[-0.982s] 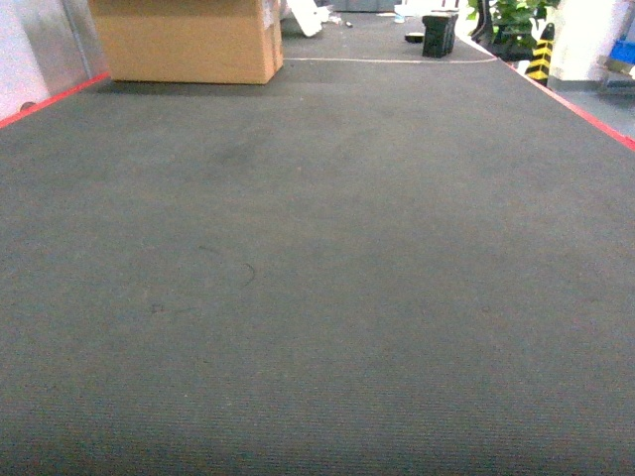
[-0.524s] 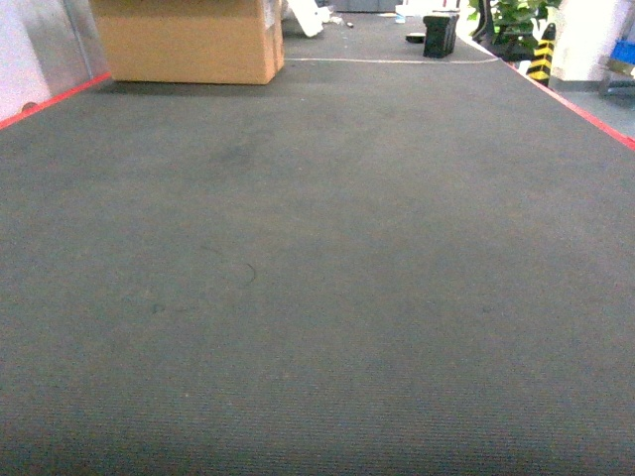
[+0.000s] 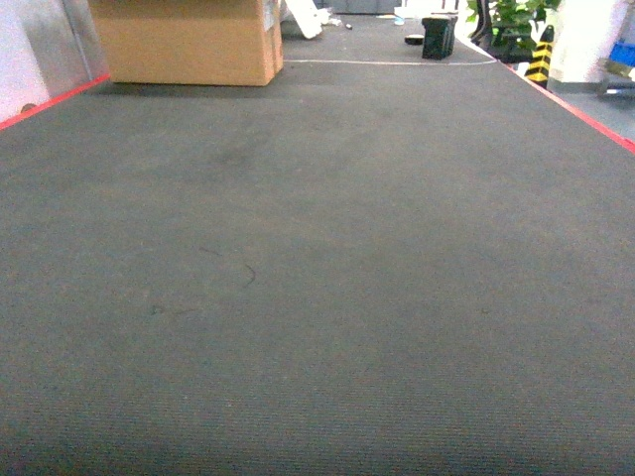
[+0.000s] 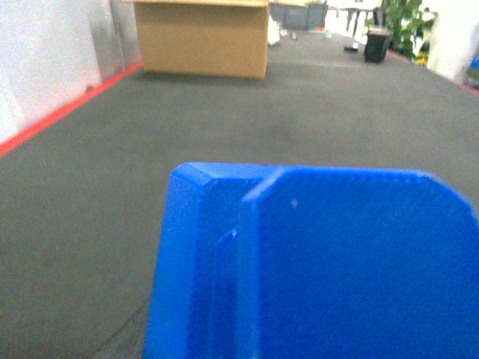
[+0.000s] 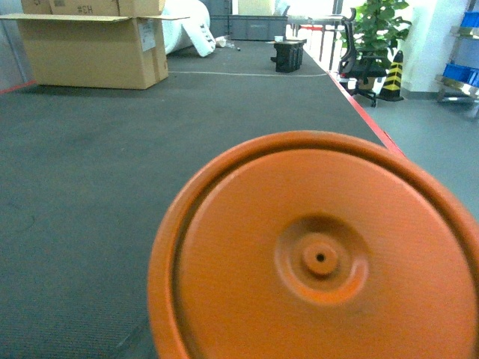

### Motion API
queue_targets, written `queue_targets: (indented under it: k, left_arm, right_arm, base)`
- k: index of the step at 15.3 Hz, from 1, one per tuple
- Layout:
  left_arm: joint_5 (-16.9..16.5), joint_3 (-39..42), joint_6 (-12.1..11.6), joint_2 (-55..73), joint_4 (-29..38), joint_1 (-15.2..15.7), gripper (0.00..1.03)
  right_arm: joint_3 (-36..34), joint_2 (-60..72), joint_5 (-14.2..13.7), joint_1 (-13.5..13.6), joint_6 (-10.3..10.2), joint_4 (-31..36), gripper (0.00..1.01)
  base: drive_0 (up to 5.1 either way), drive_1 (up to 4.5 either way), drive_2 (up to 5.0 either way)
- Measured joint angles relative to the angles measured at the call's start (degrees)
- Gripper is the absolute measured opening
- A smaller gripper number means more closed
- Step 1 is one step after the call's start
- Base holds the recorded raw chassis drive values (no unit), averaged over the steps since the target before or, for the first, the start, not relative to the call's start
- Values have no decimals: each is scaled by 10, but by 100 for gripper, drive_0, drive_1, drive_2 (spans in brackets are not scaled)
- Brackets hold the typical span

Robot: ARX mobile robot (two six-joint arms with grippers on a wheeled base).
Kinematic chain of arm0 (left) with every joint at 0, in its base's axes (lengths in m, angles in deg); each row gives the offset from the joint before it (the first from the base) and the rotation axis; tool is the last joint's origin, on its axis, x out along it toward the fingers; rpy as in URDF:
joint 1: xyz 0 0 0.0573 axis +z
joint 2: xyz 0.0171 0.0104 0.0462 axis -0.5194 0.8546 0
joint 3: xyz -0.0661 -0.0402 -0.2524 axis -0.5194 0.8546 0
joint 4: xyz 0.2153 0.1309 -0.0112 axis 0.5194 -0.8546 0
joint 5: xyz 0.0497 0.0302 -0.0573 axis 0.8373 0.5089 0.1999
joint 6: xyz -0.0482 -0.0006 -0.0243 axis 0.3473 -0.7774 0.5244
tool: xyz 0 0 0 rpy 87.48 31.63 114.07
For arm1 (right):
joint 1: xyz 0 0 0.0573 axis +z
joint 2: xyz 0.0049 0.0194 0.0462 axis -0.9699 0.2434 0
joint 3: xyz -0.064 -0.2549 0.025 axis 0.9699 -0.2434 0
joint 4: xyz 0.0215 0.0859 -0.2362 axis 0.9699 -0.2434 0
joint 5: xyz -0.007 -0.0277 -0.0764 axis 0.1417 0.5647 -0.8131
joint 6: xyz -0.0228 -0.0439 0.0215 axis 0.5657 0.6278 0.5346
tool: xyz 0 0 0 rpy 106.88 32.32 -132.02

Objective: Sort blue parts and orange caps into right shelf containers

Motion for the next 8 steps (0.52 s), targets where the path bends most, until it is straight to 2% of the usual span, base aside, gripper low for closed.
queue_targets:
  k: [1,8]
  left_arm:
    - [0,0,0,-49,-40,0,43]
    - [0,0,0,-49,-38,0,43]
  right_arm:
    - [0,0,0,0,0,0,45]
    - [0,0,0,0,0,0,45]
  base:
    - [0,0,0]
    - [0,0,0]
